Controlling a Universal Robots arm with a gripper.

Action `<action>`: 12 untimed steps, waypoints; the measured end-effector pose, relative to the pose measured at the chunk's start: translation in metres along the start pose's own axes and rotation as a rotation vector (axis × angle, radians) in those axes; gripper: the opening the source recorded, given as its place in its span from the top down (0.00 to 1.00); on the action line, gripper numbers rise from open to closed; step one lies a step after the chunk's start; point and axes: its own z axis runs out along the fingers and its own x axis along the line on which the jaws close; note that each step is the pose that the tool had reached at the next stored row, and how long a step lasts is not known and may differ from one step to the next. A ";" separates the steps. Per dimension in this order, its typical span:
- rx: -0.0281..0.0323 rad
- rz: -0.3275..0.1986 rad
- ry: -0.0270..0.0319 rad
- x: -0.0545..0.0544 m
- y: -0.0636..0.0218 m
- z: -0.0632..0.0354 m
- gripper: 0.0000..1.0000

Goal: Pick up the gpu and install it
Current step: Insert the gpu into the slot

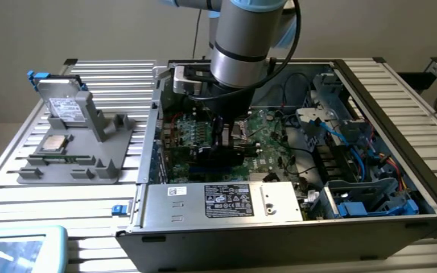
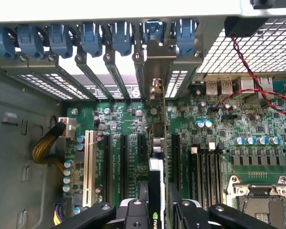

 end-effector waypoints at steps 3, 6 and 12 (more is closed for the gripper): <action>0.0000 0.000 0.0016 0.000 0.0001 0.0007 0.73; 0.0001 0.001 0.0040 0.000 0.0003 0.0018 0.73; 0.0002 0.001 0.0054 0.000 0.0010 0.0029 0.73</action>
